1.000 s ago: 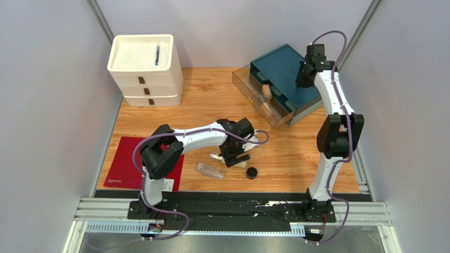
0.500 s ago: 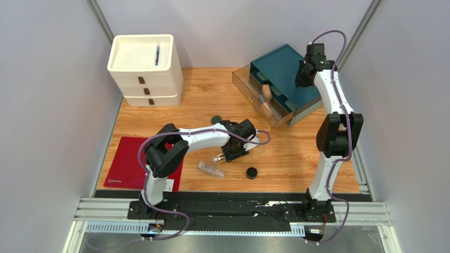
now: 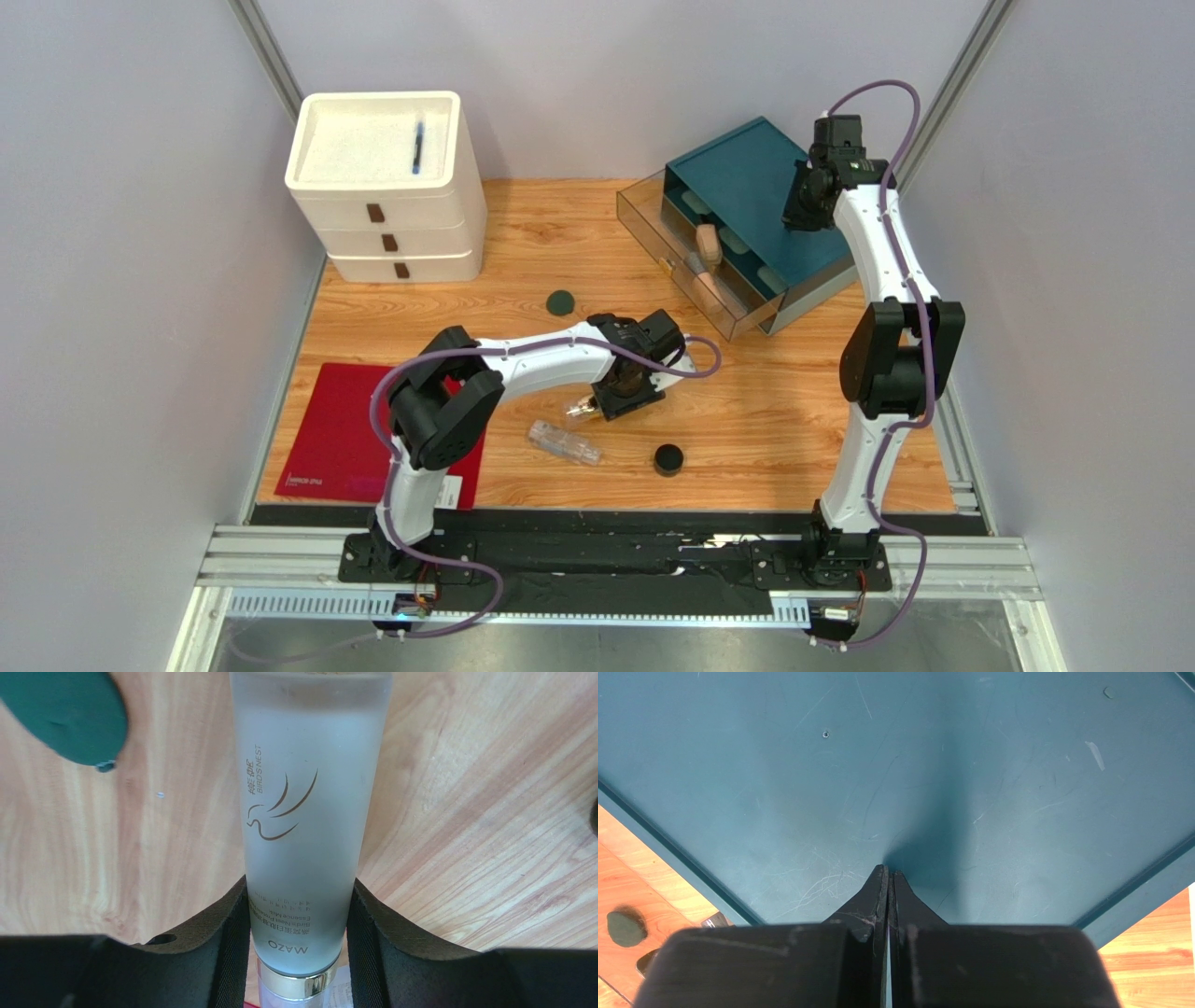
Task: Organize the makeup
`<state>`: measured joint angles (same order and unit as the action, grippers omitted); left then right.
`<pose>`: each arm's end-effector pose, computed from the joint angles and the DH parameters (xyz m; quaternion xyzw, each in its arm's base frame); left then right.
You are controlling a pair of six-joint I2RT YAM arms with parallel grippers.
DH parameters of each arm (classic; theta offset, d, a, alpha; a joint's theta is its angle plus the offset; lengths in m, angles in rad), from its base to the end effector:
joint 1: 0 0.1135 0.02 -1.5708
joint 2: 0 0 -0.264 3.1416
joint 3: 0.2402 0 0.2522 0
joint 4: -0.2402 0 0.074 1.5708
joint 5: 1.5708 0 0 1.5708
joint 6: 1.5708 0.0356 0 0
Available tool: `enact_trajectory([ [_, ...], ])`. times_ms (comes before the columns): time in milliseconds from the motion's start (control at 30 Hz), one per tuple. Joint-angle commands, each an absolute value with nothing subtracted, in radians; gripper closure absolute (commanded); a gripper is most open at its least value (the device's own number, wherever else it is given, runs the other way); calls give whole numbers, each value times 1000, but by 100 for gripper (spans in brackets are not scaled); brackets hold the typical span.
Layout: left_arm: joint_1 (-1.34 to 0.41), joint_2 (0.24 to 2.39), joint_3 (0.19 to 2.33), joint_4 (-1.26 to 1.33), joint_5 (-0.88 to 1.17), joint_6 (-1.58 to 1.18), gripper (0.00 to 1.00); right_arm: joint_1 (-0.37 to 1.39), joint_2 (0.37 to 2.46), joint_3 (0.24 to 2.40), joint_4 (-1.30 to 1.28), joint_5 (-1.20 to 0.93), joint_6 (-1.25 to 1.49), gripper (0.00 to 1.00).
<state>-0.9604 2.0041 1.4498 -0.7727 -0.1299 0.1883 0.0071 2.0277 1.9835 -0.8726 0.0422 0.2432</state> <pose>0.2314 -0.3227 0.1691 0.5315 0.8358 0.0140 0.1367 0.4505 0.0017 0.3126 0.1182 0.9394 0.0203 0.3211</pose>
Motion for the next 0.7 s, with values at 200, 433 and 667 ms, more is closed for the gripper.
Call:
enact_trajectory([
  [200,-956,1750,1600,-773,-215,187,100,9,2097,1979,-943,15,247,100],
  [433,-937,1657,1647,-752,-229,128,100,9,2109,1999,-953,-28,238,100],
  [667,-813,1782,1963,-815,13,-127,100,8,2120,2029,-974,-29,221,100],
])
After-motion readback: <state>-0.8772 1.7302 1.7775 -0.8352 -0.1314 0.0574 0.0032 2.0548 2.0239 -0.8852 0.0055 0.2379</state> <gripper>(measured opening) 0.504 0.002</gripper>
